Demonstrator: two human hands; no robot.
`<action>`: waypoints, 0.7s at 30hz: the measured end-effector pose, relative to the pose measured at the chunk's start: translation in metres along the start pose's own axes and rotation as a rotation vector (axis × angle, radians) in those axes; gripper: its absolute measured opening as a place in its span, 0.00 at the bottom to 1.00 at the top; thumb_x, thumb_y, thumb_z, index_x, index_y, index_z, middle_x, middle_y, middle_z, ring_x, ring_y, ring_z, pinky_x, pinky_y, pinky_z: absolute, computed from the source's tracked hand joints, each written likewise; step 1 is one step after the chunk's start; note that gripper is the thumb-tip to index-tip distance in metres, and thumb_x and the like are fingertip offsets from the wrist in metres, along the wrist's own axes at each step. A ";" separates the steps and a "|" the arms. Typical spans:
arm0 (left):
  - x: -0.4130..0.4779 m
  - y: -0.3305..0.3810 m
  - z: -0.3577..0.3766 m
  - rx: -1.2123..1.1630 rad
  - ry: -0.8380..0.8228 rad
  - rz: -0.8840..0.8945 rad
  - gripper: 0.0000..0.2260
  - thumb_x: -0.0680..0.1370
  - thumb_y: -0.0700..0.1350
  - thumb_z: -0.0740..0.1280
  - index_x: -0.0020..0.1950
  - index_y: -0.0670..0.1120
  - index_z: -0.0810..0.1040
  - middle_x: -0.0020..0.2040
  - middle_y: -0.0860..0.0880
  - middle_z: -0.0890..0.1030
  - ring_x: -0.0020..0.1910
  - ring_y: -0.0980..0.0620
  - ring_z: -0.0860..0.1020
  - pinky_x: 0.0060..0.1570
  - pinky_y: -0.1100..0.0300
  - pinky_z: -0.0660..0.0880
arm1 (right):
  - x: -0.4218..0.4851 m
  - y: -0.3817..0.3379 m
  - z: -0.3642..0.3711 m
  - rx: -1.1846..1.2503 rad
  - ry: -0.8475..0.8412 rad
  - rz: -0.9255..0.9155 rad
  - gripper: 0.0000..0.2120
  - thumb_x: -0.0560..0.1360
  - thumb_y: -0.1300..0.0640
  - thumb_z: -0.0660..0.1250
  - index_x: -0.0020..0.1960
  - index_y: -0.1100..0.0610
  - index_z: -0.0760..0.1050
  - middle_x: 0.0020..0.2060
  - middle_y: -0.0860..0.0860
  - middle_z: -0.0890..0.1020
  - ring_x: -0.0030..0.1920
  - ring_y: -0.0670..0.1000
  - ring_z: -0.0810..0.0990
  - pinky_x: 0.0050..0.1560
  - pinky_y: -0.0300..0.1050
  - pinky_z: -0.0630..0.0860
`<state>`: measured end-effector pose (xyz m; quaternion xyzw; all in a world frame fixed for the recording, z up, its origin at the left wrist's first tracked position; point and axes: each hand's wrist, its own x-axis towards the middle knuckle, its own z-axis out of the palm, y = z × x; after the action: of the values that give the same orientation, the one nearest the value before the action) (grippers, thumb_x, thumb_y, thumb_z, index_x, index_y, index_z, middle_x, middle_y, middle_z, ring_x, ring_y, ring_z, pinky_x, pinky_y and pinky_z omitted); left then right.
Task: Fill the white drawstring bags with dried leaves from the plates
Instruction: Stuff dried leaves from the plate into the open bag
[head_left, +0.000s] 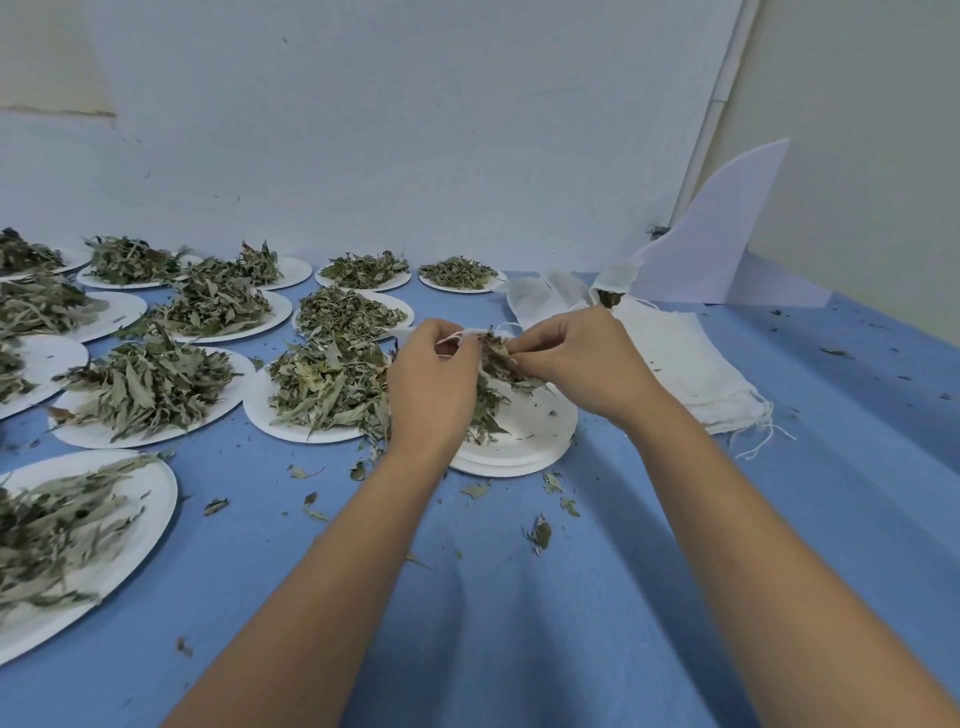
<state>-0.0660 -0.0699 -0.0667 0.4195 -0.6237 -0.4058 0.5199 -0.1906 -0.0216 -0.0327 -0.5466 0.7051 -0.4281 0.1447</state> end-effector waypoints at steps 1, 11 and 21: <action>-0.001 0.001 0.000 -0.041 -0.015 -0.007 0.05 0.79 0.44 0.64 0.44 0.46 0.75 0.37 0.51 0.78 0.35 0.53 0.75 0.31 0.68 0.70 | 0.000 0.001 0.001 -0.041 0.009 -0.013 0.07 0.70 0.64 0.70 0.41 0.53 0.84 0.34 0.45 0.83 0.38 0.51 0.83 0.42 0.40 0.80; -0.005 0.001 0.004 -0.012 -0.183 0.069 0.03 0.78 0.42 0.63 0.45 0.49 0.74 0.35 0.53 0.76 0.22 0.60 0.67 0.22 0.68 0.64 | 0.002 0.002 0.003 -0.041 0.104 0.013 0.07 0.70 0.64 0.69 0.41 0.55 0.85 0.36 0.50 0.85 0.37 0.46 0.80 0.35 0.32 0.73; -0.005 0.000 0.004 -0.025 -0.323 0.069 0.12 0.71 0.42 0.70 0.44 0.53 0.68 0.40 0.57 0.73 0.27 0.64 0.70 0.26 0.70 0.69 | 0.001 -0.003 0.008 0.116 0.106 0.051 0.07 0.70 0.63 0.69 0.39 0.53 0.84 0.24 0.42 0.77 0.27 0.42 0.72 0.32 0.37 0.68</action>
<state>-0.0696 -0.0651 -0.0684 0.3207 -0.7081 -0.4577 0.4316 -0.1835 -0.0261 -0.0355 -0.4960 0.6993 -0.4926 0.1495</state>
